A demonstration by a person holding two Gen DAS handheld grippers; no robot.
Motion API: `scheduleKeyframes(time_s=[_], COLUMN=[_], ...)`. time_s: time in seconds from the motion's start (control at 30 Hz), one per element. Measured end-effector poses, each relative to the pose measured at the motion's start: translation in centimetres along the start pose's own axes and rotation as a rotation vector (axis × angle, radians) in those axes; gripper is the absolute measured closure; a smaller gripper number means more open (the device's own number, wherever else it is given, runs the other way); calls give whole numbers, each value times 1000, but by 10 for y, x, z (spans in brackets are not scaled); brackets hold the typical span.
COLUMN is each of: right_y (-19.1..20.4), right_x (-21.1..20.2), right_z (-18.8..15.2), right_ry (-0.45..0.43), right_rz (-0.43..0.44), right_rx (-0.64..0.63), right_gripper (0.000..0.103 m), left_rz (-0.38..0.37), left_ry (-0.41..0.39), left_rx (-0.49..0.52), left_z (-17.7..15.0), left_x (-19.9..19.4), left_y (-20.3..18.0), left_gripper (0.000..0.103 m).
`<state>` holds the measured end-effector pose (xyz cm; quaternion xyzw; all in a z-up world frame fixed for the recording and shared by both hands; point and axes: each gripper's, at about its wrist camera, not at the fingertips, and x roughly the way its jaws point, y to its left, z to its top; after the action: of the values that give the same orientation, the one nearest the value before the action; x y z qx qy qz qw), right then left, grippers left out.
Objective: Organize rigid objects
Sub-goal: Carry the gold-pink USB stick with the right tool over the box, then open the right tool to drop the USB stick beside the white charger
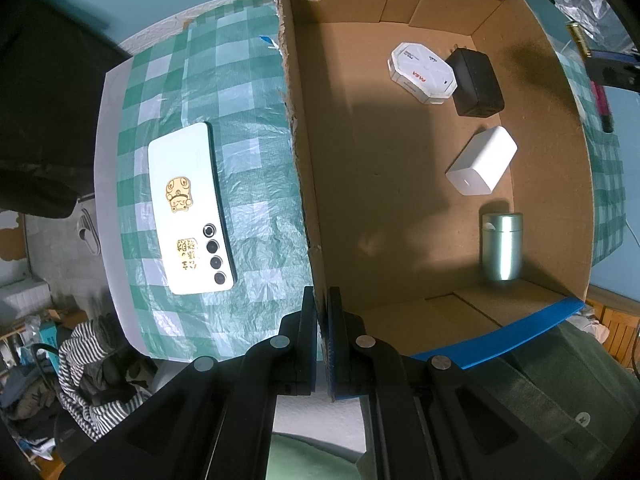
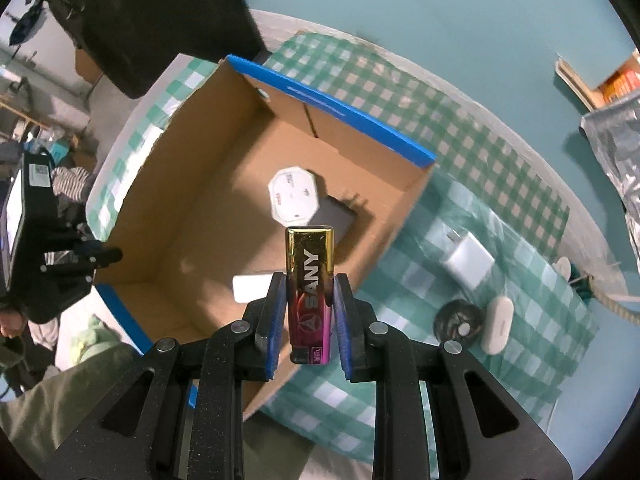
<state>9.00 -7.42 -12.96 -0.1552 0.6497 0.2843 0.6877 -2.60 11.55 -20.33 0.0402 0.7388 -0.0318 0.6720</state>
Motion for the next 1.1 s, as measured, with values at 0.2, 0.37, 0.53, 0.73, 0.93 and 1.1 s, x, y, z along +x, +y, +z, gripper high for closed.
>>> scheduleKeyframes(time_s=[0.2,0.37,0.53,0.73,0.93,1.1], right_y=[4,7,8,5,3,1], right_x=[23,38,50,58,56,48], right_z=[4,4,5,3,0,-1], right_ry=[35,56,67,82,72,61], right_rz=[-9,-18,-28,-50,-60,-48], right_rx=[3,-6,-6,-2,1,15], right_gripper=[82,82,82,82,81,77], left_rz=[1,2,0,1,2,0], left_ry=[0,0,-1,0,0,0], left_rx=[4,3,2,3,4,2], left_z=[1,1,1,0,0,0], left_x=[-1,-1,-1,-1,-1,0], left_y=[-1,0,0,0,-1,-1], left_gripper=[99,99,99,99,99,99])
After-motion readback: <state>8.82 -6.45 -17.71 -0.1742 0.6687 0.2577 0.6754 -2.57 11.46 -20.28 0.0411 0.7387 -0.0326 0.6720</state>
